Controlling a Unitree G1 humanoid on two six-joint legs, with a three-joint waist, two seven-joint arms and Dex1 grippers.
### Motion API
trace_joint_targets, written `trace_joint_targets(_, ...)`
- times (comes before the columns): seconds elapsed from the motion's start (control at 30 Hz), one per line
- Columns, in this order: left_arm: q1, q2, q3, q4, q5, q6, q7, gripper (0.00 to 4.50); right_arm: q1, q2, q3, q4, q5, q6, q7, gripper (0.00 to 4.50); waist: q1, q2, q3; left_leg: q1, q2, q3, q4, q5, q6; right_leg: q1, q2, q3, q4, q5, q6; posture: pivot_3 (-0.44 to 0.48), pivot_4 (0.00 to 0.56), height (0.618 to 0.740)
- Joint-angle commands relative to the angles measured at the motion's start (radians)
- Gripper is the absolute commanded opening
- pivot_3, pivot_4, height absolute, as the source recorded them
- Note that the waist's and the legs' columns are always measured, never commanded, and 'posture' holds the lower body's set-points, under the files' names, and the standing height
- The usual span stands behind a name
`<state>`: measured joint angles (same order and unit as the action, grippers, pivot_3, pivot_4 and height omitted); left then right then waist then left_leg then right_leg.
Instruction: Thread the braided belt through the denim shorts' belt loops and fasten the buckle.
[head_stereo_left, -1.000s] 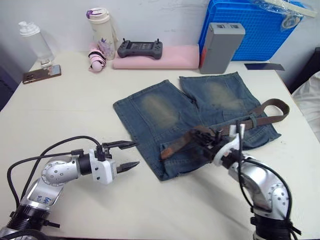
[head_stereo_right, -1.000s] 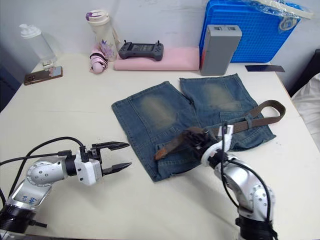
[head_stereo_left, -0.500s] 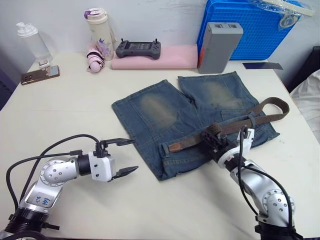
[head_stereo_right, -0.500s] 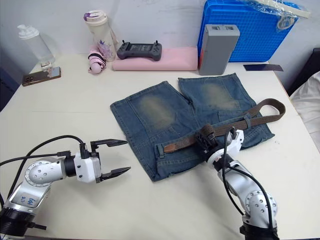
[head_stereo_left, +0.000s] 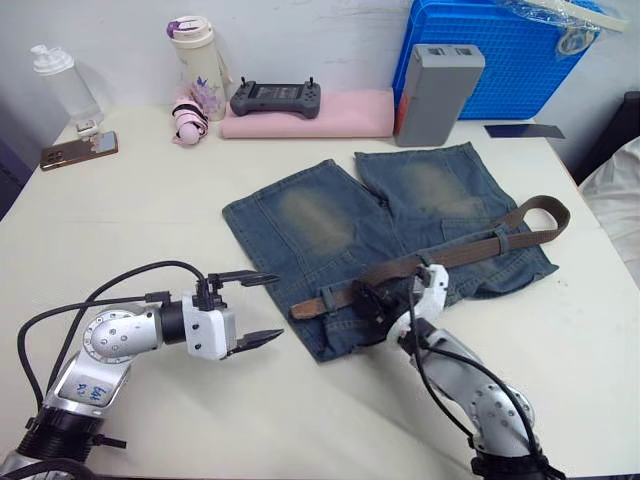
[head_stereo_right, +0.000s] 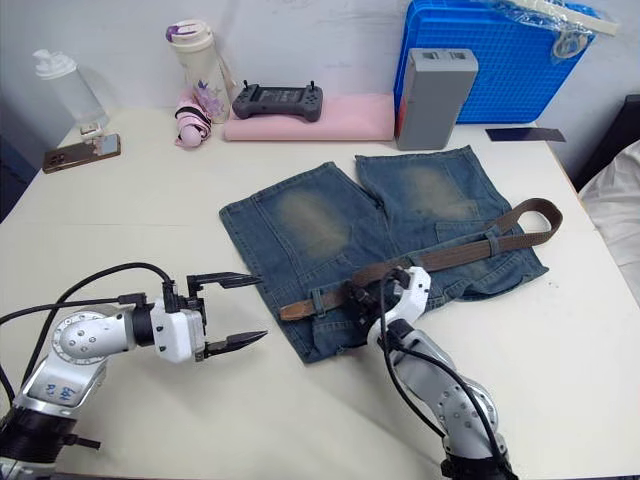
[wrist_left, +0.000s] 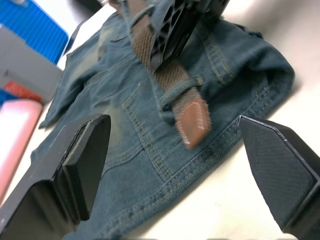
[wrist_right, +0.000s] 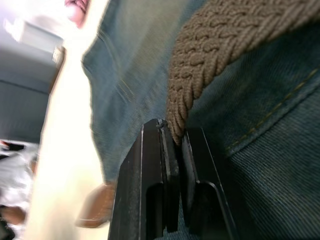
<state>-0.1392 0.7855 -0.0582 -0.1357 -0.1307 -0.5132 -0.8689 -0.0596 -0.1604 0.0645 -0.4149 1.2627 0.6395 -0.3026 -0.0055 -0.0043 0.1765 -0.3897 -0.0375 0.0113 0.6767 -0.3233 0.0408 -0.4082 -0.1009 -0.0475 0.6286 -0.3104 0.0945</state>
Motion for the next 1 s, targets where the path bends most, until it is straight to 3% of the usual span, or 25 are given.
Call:
trace_joint_targets(0.03,-0.059,-0.014,-0.045,0.098,0.121,-0.151,-0.004,4.43,-0.006,0.025,0.017,0.025,-0.041,0.025,0.026,0.00,0.000,0.000,0.000,0.000,0.000,0.000,0.000,0.000,0.000,0.000,0.000,0.000,0.000,0.000,0.000,0.000,0.150,0.725)
trace_joint_targets(0.33,-0.163,-0.087,-0.108,0.231,0.233,-0.258,0.048,4.43,0.003,0.049,0.002,0.014,-0.068,0.043,0.036,0.00,-0.002,-0.002,-0.001,0.001,0.000,0.000,0.000,0.001,-0.001,0.000,0.000,0.000,0.001,0.000,0.000,0.000,0.150,0.725)
trace_joint_targets(0.43,-0.171,-0.103,-0.120,0.248,0.234,-0.268,0.057,3.62,0.003,0.055,-0.002,0.010,-0.077,0.051,0.038,0.00,-0.003,-0.002,-0.002,0.001,0.000,0.000,0.000,0.001,-0.001,0.000,0.000,0.000,0.002,0.000,0.000,0.000,0.150,0.725)
trace_joint_targets(0.5,-0.170,-0.103,-0.126,0.258,0.239,-0.280,0.059,2.58,0.004,0.058,-0.006,0.006,-0.080,0.057,0.040,0.00,-0.003,-0.002,-0.002,0.001,0.000,0.000,0.000,0.001,-0.001,0.000,0.000,0.000,0.002,0.000,0.000,0.000,0.150,0.725)
trace_joint_targets(0.57,-0.169,-0.104,-0.128,0.269,0.261,-0.289,0.069,2.06,0.003,0.058,-0.008,0.004,-0.081,0.061,0.040,0.00,-0.004,-0.002,-0.002,0.001,0.000,0.000,0.000,0.001,-0.001,0.000,0.000,0.000,0.001,0.000,0.000,0.000,0.150,0.725)
trace_joint_targets(0.73,-0.174,-0.107,-0.128,0.286,0.297,-0.297,0.099,0.03,-0.002,0.059,-0.017,0.002,-0.087,0.076,0.049,0.00,-0.003,-0.002,-0.002,0.001,0.000,0.000,0.000,0.001,-0.001,0.001,0.000,0.000,0.002,0.000,0.000,0.000,0.150,0.725)
trace_joint_targets(1.0,-0.175,-0.109,-0.128,0.294,0.322,-0.304,0.144,0.03,-0.011,0.061,-0.039,-0.001,-0.094,0.094,0.070,0.00,-0.002,-0.002,-0.002,0.001,0.000,0.000,0.000,0.001,-0.001,0.001,0.000,0.000,0.002,0.000,0.000,0.000,0.150,0.725)
